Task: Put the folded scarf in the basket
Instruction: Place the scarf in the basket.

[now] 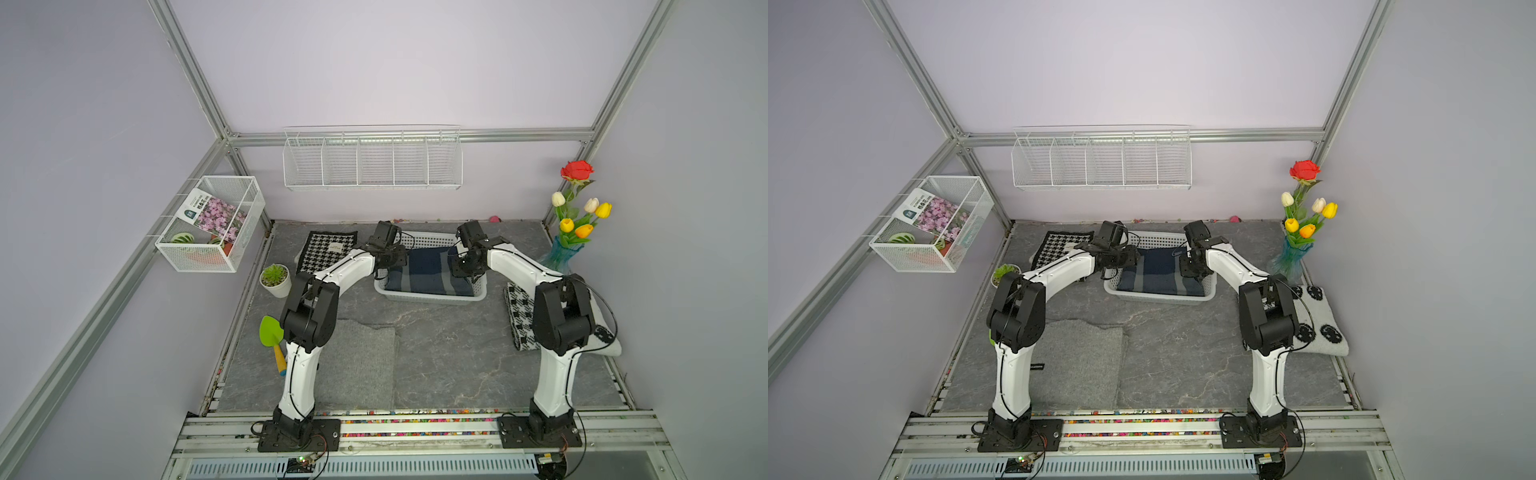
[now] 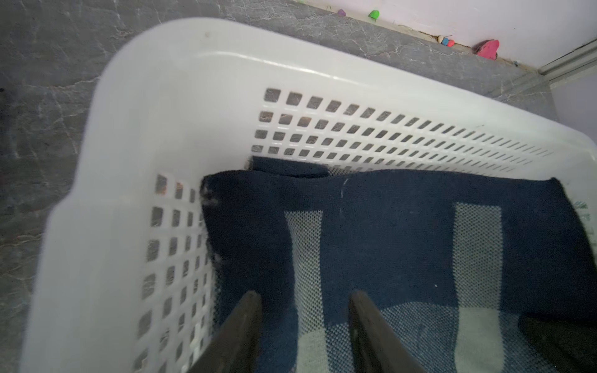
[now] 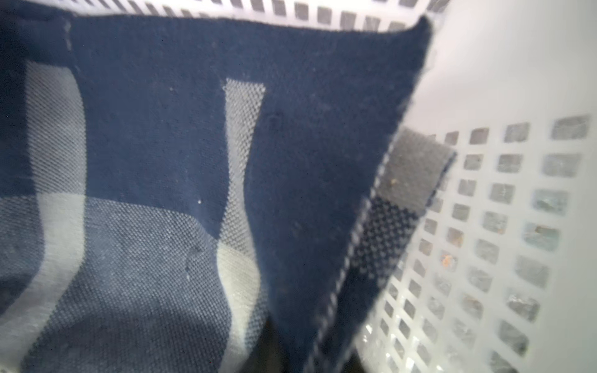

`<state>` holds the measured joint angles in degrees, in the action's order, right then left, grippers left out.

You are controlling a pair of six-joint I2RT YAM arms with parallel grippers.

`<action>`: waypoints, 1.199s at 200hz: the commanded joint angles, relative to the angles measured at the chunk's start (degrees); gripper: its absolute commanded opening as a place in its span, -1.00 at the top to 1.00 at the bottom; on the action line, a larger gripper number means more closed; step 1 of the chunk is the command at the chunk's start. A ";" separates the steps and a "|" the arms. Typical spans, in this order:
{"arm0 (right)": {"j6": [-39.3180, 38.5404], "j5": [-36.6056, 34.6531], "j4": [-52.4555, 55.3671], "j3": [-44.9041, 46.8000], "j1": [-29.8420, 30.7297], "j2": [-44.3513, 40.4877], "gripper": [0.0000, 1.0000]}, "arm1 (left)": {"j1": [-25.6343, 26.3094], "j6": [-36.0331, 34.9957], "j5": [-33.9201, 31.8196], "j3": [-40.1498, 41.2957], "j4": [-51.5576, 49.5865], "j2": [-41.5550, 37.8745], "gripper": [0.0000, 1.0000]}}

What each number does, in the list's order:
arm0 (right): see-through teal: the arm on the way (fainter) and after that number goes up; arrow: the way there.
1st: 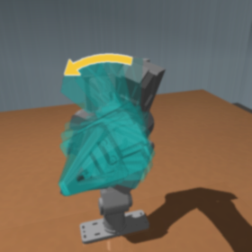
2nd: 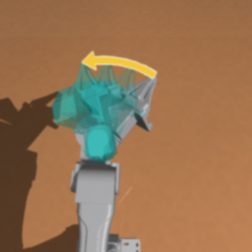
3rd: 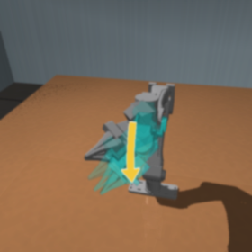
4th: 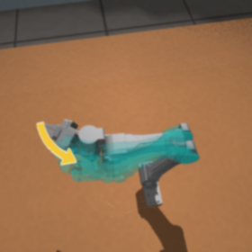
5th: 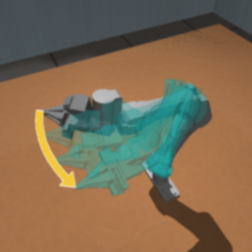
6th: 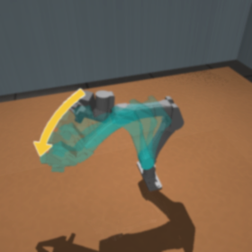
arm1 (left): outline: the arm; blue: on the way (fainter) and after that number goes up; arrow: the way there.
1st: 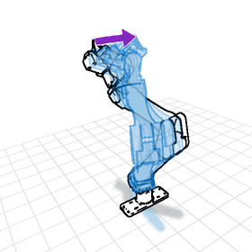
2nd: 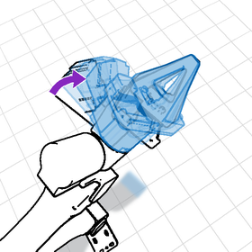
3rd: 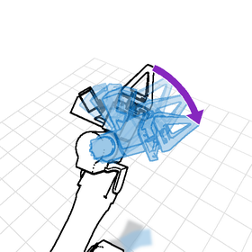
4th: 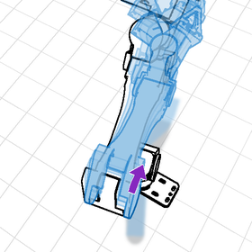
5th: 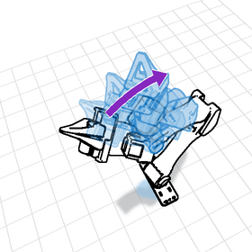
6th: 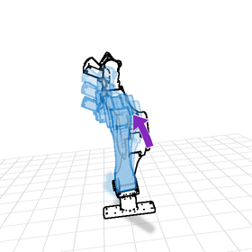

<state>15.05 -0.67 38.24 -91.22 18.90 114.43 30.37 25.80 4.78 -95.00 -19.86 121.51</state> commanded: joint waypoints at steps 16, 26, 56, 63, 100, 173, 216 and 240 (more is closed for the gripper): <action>-0.63 -1.78 2.84 -1.15 0.18 -1.31 0.08 | -0.14 -0.76 0.79 -0.07 0.09 -3.30 -0.02; -0.70 -2.13 2.02 -0.32 0.18 -2.42 0.07 | -0.05 -0.63 1.21 0.68 0.94 -3.82 -0.03; -1.26 -4.10 1.16 1.21 0.83 -5.85 0.06 | 0.38 -0.06 3.13 1.75 2.35 -5.51 -0.03; -1.80 -6.34 1.68 1.13 1.43 -6.28 0.06 | 0.56 0.06 3.48 1.73 2.46 -5.84 -0.04; -2.30 -3.77 -1.83 2.98 2.48 -8.47 0.20 | 1.58 0.47 4.43 1.78 3.43 -6.05 -0.04; -4.12 -6.94 3.22 -6.15 2.52 6.70 0.51 | 1.89 0.67 5.23 3.89 4.56 -7.11 -0.03; -4.85 -6.49 6.23 -9.19 2.47 9.64 0.52 | 1.89 1.06 6.12 4.85 4.91 -8.60 -0.02; -4.30 -6.26 4.24 -6.17 2.92 4.47 0.46 | 2.32 1.03 5.40 6.25 5.30 -10.81 -0.02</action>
<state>11.05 -6.00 41.67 -99.11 21.41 124.03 32.23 26.50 9.98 -90.08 -15.88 114.59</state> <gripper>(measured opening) 0.245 0.507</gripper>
